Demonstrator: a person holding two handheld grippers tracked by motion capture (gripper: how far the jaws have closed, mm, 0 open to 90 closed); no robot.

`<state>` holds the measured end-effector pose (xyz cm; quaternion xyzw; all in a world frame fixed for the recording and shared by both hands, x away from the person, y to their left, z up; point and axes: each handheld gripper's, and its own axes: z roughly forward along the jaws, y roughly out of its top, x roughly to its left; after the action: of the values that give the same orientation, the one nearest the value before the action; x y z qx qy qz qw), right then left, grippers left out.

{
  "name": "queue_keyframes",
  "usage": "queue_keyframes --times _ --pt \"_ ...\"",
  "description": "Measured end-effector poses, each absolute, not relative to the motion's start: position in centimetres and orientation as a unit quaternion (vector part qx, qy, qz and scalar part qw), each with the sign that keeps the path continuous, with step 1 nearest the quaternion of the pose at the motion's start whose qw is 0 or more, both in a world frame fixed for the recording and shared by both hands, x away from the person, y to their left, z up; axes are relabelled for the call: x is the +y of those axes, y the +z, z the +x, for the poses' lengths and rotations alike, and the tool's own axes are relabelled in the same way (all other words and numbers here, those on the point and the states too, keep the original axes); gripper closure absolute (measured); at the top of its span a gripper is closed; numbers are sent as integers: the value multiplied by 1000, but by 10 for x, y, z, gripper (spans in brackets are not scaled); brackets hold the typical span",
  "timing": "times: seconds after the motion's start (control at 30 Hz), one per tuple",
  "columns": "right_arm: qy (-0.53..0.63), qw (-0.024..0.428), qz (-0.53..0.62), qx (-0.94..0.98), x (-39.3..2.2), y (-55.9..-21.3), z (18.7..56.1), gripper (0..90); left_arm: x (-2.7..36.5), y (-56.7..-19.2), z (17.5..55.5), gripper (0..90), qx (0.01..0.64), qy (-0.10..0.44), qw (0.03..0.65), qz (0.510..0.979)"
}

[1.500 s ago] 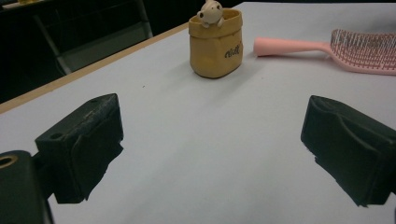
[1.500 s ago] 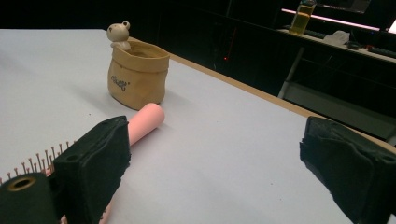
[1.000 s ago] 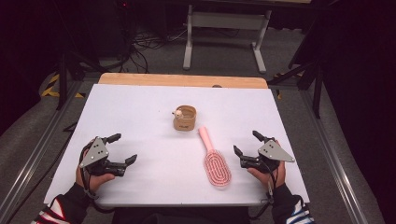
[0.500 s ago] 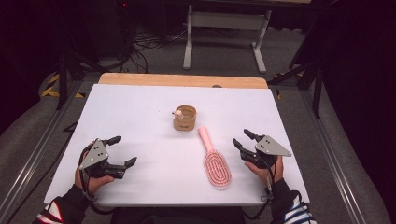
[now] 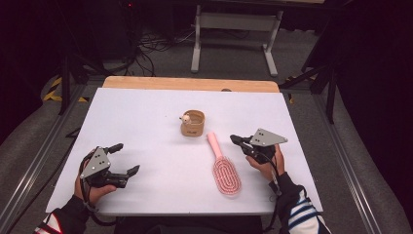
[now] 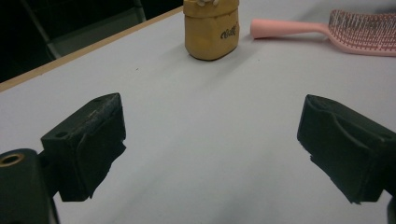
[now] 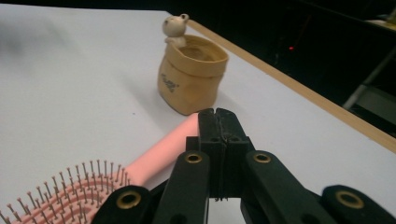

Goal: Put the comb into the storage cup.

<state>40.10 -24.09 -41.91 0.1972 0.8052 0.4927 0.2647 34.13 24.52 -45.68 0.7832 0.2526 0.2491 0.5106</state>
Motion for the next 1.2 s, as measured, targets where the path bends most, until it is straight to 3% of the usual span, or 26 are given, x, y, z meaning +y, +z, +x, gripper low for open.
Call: queue_keyframes --times 0.47,0.9,1.2 --pt "425 197 131 874 -174 -431 446 900 244 -459 340 90 249 246 508 787" --pt "388 142 133 901 -168 -448 459 900 242 -460 341 93 246 241 501 794" --pt "384 141 134 903 -168 -447 458 899 242 -461 342 95 249 237 501 794"
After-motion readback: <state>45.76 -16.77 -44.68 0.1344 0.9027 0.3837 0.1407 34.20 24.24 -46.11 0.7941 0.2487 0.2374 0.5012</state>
